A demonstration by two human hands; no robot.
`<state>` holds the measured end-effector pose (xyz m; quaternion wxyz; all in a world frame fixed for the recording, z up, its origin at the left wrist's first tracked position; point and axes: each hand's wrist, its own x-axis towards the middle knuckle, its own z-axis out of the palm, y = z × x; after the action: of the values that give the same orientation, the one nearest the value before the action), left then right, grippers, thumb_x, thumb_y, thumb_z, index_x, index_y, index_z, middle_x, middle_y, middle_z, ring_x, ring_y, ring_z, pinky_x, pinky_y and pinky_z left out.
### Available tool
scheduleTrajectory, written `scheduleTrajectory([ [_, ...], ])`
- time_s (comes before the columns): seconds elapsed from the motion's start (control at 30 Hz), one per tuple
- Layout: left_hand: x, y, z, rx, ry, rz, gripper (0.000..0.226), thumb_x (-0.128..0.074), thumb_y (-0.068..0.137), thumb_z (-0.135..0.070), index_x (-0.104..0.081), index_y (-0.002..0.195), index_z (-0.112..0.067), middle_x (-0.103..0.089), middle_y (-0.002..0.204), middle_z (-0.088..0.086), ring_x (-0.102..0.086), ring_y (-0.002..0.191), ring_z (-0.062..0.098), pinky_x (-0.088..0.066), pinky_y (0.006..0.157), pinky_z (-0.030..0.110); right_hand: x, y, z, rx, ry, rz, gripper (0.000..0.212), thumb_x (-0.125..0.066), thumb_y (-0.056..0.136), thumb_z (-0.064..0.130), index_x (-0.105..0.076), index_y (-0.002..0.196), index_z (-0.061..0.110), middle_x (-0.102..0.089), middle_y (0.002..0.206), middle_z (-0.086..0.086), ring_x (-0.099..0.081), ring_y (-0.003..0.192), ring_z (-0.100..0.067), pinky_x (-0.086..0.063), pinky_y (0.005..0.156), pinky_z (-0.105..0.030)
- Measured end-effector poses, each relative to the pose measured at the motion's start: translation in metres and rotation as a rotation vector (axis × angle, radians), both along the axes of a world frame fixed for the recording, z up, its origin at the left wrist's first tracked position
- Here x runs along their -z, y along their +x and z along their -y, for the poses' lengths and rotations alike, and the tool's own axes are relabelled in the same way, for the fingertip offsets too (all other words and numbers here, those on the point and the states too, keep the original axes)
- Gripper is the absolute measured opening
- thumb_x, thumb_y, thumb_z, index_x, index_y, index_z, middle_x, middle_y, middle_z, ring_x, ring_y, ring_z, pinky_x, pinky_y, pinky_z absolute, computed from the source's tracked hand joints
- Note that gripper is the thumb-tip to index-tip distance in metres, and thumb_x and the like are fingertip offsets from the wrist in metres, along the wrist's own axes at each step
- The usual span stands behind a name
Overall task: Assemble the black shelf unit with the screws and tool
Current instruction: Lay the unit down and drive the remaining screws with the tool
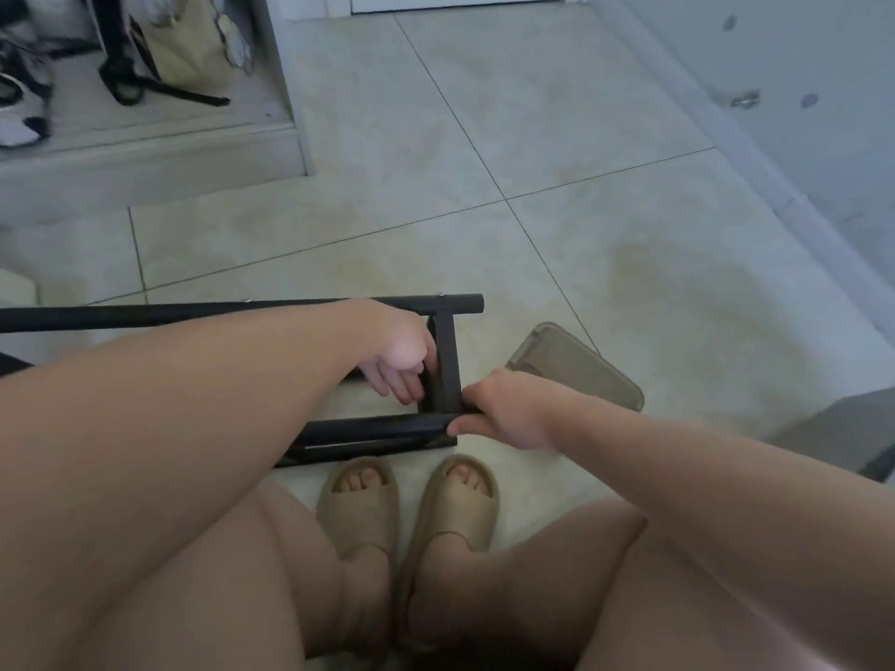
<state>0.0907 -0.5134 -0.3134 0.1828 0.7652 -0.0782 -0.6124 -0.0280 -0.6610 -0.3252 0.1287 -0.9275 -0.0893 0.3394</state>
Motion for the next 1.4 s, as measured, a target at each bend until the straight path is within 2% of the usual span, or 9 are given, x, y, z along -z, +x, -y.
scheduleTrajectory([
  [0.13, 0.017, -0.026, -0.008, -0.097, -0.084, 0.058, 0.028, -0.04, 0.103, -0.009, -0.062, 0.121, -0.009, -0.071, 0.086, 0.008, -0.066, 0.062, 0.015, -0.052, 0.051, 0.02, -0.006, -0.014, -0.007, 0.028, -0.022, 0.053, 0.046, -0.05, 0.102, 0.051, -0.064, 0.108, 0.007, -0.067, 0.099, -0.016, -0.059, 0.092, -0.034, -0.034, 0.07, -0.032],
  [0.27, 0.042, -0.053, -0.014, -0.079, -0.207, 0.412, 0.025, -0.056, 0.094, -0.009, -0.071, 0.086, -0.027, -0.071, 0.088, 0.003, -0.068, 0.089, 0.026, -0.056, 0.085, 0.039, -0.012, -0.016, -0.008, 0.03, -0.019, 0.046, 0.037, -0.054, 0.101, 0.048, -0.061, 0.095, 0.013, -0.052, 0.072, 0.0, -0.049, 0.079, -0.027, -0.031, 0.067, -0.032],
  [0.4, 0.042, -0.057, -0.02, -0.107, -0.236, 0.438, 0.021, -0.063, 0.091, -0.014, -0.073, 0.089, -0.032, -0.066, 0.087, -0.008, -0.064, 0.095, 0.024, -0.051, 0.09, 0.038, -0.009, -0.015, -0.006, 0.049, -0.017, 0.045, 0.033, -0.061, 0.098, 0.046, -0.055, 0.083, 0.018, -0.048, 0.064, 0.006, -0.05, 0.074, -0.026, -0.035, 0.064, -0.034],
  [0.57, 0.035, -0.053, -0.024, -0.101, -0.227, 0.364, 0.029, -0.068, 0.087, -0.012, -0.077, 0.079, -0.039, -0.073, 0.105, -0.003, -0.065, 0.102, 0.026, -0.051, 0.1, 0.044, -0.005, -0.011, -0.006, 0.18, -0.058, 0.07, 0.045, -0.071, 0.084, 0.057, -0.067, 0.11, 0.02, -0.067, 0.095, 0.002, -0.061, 0.091, -0.02, -0.051, 0.078, -0.035],
  [0.73, 0.038, -0.049, -0.02, -0.036, -0.194, 0.331, 0.025, -0.061, 0.092, -0.016, -0.079, 0.104, -0.03, -0.069, 0.12, -0.003, -0.063, 0.109, 0.026, -0.049, 0.103, 0.045, -0.004, 0.002, 0.002, 0.129, -0.103, 0.196, 0.127, -0.081, 0.063, 0.07, -0.007, 0.158, 0.03, -0.014, 0.163, 0.002, -0.025, 0.147, -0.029, -0.038, 0.112, -0.051],
  [0.87, 0.038, -0.047, -0.018, -0.012, -0.232, 0.286, 0.021, -0.061, 0.093, -0.018, -0.077, 0.106, -0.02, -0.072, 0.111, 0.004, -0.064, 0.106, 0.028, -0.049, 0.102, 0.046, -0.001, 0.016, 0.007, -0.077, -0.151, 0.229, 0.137, -0.073, 0.062, 0.08, 0.013, 0.159, 0.034, 0.03, 0.164, 0.005, 0.02, 0.154, -0.024, -0.006, 0.124, -0.054],
  [1.0, 0.046, -0.044, -0.02, -0.059, -0.254, 0.229, 0.02, -0.062, 0.09, -0.014, -0.079, 0.102, -0.019, -0.074, 0.108, 0.003, -0.065, 0.106, 0.028, -0.048, 0.103, 0.046, 0.003, 0.026, 0.009, -0.161, -0.239, 0.239, 0.143, -0.064, 0.054, 0.092, 0.012, 0.159, 0.034, 0.035, 0.162, 0.0, 0.036, 0.148, -0.027, 0.012, 0.122, -0.058],
  [1.27, 0.06, -0.038, -0.023, -0.197, -0.281, 0.109, 0.009, -0.072, 0.082, -0.021, -0.08, 0.085, -0.024, -0.077, 0.101, 0.001, -0.067, 0.105, 0.029, -0.047, 0.105, 0.05, 0.007, 0.027, 0.011, -0.167, -0.175, 0.212, 0.142, -0.063, 0.058, 0.092, 0.017, 0.159, 0.032, 0.039, 0.16, -0.003, 0.038, 0.146, -0.03, 0.014, 0.123, -0.052],
  [1.4, 0.062, -0.041, -0.019, -0.27, -0.245, 0.146, 0.037, -0.069, 0.062, -0.035, -0.079, 0.09, -0.012, -0.077, 0.093, 0.01, -0.071, 0.1, 0.035, -0.051, 0.101, 0.052, 0.004, 0.029, 0.009, -0.143, -0.148, 0.188, 0.143, -0.069, 0.058, 0.088, 0.016, 0.159, 0.032, 0.038, 0.161, -0.003, 0.037, 0.147, -0.031, 0.014, 0.122, -0.05],
])
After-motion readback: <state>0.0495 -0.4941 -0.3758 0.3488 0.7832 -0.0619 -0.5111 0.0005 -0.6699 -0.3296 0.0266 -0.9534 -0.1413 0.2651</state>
